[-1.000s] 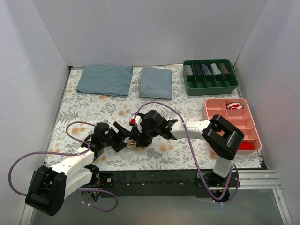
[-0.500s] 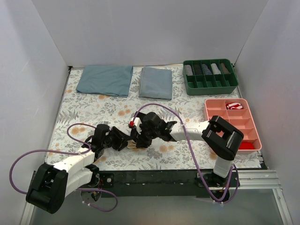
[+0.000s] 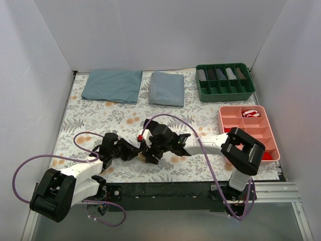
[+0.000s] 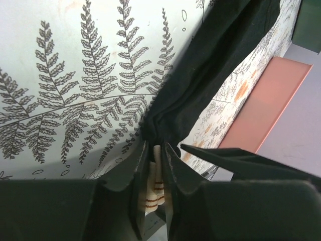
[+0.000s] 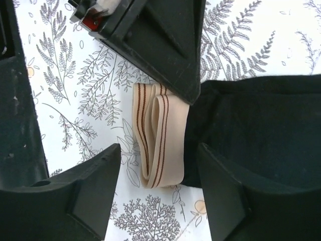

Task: Roll the underwear
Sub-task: Roll the underwear to the center of the board.

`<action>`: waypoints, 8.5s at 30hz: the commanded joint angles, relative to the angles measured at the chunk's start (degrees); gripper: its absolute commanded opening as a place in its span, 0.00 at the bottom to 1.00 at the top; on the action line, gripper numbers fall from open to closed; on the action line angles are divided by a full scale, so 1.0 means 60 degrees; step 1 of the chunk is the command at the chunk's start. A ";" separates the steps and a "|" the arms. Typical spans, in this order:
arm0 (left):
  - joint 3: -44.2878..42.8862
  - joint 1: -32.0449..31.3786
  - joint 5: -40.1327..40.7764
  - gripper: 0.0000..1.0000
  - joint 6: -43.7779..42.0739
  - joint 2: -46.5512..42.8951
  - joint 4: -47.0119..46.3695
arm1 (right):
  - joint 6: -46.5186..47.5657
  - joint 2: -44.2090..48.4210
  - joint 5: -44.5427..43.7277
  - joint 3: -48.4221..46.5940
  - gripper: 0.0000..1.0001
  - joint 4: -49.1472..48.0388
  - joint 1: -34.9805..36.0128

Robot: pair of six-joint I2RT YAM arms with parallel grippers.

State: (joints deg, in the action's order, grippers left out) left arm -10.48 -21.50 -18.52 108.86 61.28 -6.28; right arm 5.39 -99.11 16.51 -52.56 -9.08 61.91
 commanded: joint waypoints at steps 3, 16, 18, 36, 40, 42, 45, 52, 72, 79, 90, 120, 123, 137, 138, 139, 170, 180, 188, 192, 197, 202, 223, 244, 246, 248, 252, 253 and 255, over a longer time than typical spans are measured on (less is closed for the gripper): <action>-0.0070 -0.0021 -0.0004 0.11 -0.0243 0.0056 0.0022 | 0.0830 0.1063 -0.2628 0.0570 0.74 -0.0215 0.0828; -0.0348 -0.0021 -0.0003 0.05 -0.0404 0.0100 0.0256 | 0.2456 0.0625 -0.6780 0.1098 0.76 -0.1430 0.2411; -0.0377 -0.0006 -0.0004 0.05 -0.0418 0.0114 0.0256 | 0.2573 0.0479 -0.6780 0.1010 0.73 -0.1533 0.2440; -0.0377 -0.0006 -0.0047 0.06 -0.0477 0.0276 0.0124 | 0.2794 -0.0049 -0.6956 0.0863 0.54 -0.1957 0.2836; -0.0377 -0.0006 -0.0018 0.06 -0.0462 0.0290 0.0124 | 0.2750 -0.0064 -0.7146 0.0937 0.42 -0.2075 0.2851; -0.0377 -0.0006 -0.0033 0.06 -0.0477 0.0290 0.0110 | 0.2691 -0.0064 -0.7147 0.0995 0.33 -0.2206 0.2851; -0.0363 -0.0006 -0.0018 0.06 -0.0477 0.0290 0.0124 | 0.2603 -0.0107 -0.7016 0.1010 0.20 -0.2179 0.2851; -0.0377 0.0008 0.0186 0.08 -0.0535 0.0115 0.0315 | 0.2077 0.0009 -0.6269 0.0923 0.01 -0.1755 0.2807; -0.0919 0.0096 0.1754 0.45 -0.1312 -0.1746 0.2322 | -0.1129 0.0655 0.1039 0.0952 0.01 -0.1826 -0.0399; -0.0715 0.0096 0.1886 0.47 -0.1356 -0.2272 0.2117 | -0.2142 -0.0237 0.3339 0.0733 0.01 -0.2237 -0.1557; 0.1201 0.0096 0.0804 0.52 -0.1955 -0.4088 -0.0310 | -0.2655 -0.1614 0.4631 -0.0730 0.01 -0.0935 -0.2393; 0.0812 0.0096 0.0099 0.59 -0.4226 -0.1514 -0.1737 | -0.3623 -0.3345 0.4763 -0.2198 0.03 0.1161 -0.2994; 0.0561 0.0096 0.0085 0.62 -0.4300 -0.0897 -0.1575 | -0.3520 -0.3330 0.4733 -0.2198 0.03 0.1293 -0.2994; -0.0010 0.0111 0.0655 0.50 -0.4168 0.0656 -0.1590 | -0.3300 -0.3272 0.4909 -0.2242 0.04 0.1426 -0.3023; -0.0040 0.0111 0.0685 0.50 -0.4110 0.0787 -0.1546 | -0.3300 -0.3272 0.4923 -0.2213 0.04 0.1411 -0.3023; -0.0084 0.0111 0.0714 0.49 -0.4110 0.0817 -0.1516 | -0.3300 -0.3257 0.4967 -0.2198 0.04 0.1397 -0.3009; -0.1358 -0.0021 0.0143 0.36 -0.4461 0.3366 -0.0740 | -0.1192 0.1181 -0.3407 0.0351 0.46 0.0752 -0.0652; -0.1534 -0.0109 -0.0267 0.36 -0.4769 0.3586 -0.0754 | -0.1234 0.1313 -0.6558 0.0073 0.51 0.1132 0.0111; -0.1666 -0.0138 -0.0413 0.36 -0.4784 0.3762 -0.0623 | 0.0140 0.1622 -0.5813 0.0177 0.52 0.0473 0.1062; -0.1856 -0.0138 -0.0531 0.36 -0.4784 0.3864 -0.0360 | 0.0873 0.1198 -0.5931 0.0044 0.52 0.0488 0.1590; -0.1988 -0.0138 -0.0546 0.37 -0.4828 0.3835 -0.0125 | 0.1415 0.0743 -0.5988 -0.0001 0.52 0.0503 0.1941; -0.2033 -0.0138 -0.0531 0.37 -0.4886 0.3864 -0.0066 | 0.1899 0.0215 -0.6180 0.0014 0.52 0.0328 0.2030; -0.2077 -0.0138 -0.0619 0.37 -0.4989 0.4099 -0.0125 | 0.2149 -0.0752 -0.6781 0.0614 0.31 -0.0068 0.2030; -0.2223 -0.0138 -0.0091 0.40 -0.4989 0.3673 0.0447 | 0.1972 0.0404 -0.6502 0.0424 0.49 0.0049 0.1737; -0.2296 -0.0138 -0.0106 0.40 -0.5003 0.3776 0.0476 | 0.2119 0.0566 -0.6590 0.0454 0.52 0.0034 0.1767; -0.2369 -0.0138 -0.0121 0.40 -0.5033 0.3923 0.0549 | 0.2324 0.0508 -0.6663 0.0425 0.53 0.0063 0.1796; -0.2515 -0.0138 -0.0048 0.41 -0.5077 0.4098 0.0681 | 0.2632 0.0171 -0.6869 0.0307 0.53 0.0137 0.1825; -0.2559 -0.0138 -0.0047 0.41 -0.5120 0.4142 0.0710 | 0.2690 0.0127 -0.6796 0.0351 0.53 0.0050 0.1825; -0.2647 -0.0138 -0.0033 0.41 -0.5135 0.4274 0.0842 | 0.2851 0.0083 -0.6562 0.0439 0.53 -0.0083 0.1825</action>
State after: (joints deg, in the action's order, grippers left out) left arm -27.03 -21.93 -23.42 81.14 83.46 -10.09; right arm 19.90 -97.89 -23.03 -50.04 -8.27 72.51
